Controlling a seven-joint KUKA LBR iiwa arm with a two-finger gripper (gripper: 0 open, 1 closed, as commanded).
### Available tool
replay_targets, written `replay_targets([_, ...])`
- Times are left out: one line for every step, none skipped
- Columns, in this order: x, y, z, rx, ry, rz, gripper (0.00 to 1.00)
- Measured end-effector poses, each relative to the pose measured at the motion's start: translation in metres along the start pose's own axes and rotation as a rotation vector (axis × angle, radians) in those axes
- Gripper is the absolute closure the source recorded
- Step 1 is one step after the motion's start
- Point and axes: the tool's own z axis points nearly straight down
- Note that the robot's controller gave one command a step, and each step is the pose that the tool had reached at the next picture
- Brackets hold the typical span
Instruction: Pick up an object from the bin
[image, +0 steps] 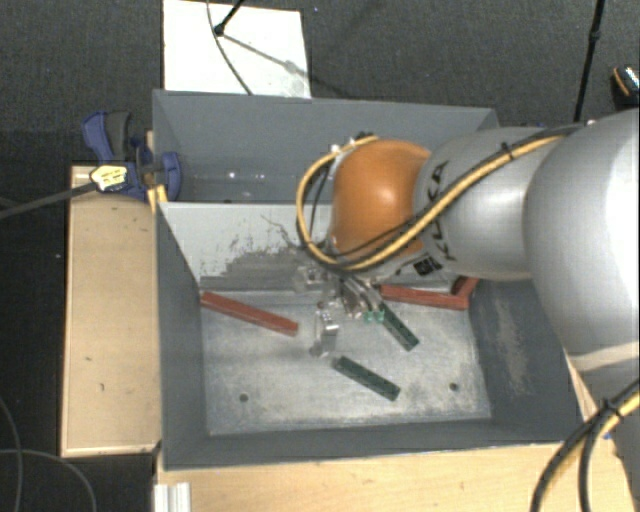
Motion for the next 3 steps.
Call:
replay_targets([-0.005, 0.085, 0.026, -0.007, 0.000, 0.058, 0.00])
replay_targets([0.012, 0.062, 0.025, -0.001, 0.005, 0.149, 0.00])
replay_targets([0.011, 0.060, 0.024, 0.001, 0.002, 0.157, 1.00])
